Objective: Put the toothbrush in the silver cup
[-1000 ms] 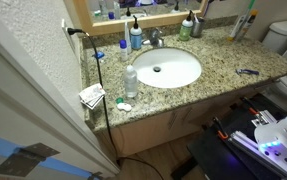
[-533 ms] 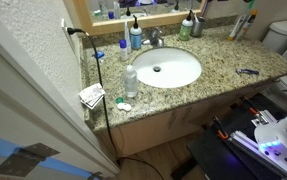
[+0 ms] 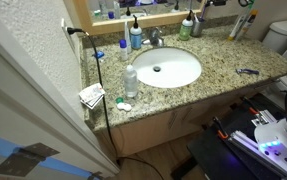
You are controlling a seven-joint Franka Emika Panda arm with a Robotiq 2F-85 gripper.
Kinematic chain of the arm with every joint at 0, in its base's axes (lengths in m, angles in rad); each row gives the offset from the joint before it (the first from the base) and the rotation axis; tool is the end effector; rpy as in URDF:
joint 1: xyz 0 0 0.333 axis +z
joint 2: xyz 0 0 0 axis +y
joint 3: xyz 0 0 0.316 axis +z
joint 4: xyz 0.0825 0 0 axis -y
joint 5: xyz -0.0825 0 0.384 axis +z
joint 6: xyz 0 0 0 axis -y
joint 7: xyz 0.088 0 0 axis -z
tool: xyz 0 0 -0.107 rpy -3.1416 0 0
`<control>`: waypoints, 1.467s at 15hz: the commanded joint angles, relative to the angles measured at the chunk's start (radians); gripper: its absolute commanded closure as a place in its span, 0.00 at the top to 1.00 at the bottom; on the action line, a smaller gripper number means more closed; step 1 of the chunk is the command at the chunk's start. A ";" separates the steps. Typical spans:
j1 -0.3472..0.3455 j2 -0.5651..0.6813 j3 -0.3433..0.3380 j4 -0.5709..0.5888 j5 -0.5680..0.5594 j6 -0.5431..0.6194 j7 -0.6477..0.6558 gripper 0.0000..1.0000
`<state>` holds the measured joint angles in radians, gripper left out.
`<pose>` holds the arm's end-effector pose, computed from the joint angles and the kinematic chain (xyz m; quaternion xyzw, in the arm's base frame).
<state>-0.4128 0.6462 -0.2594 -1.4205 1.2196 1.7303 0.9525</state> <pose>0.6285 -0.3405 0.3462 -0.4651 0.7351 0.1937 0.4537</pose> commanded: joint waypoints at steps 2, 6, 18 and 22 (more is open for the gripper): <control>-0.004 0.045 0.010 0.004 0.010 0.053 -0.007 0.03; -0.001 0.071 0.010 0.006 0.008 0.103 -0.016 0.03; 0.025 0.039 -0.009 -0.045 -0.074 0.169 -0.026 0.43; 0.030 -0.053 -0.011 -0.098 -0.153 0.154 -0.078 0.73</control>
<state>-0.3993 0.6931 -0.2631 -1.4284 1.1119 1.8651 0.9286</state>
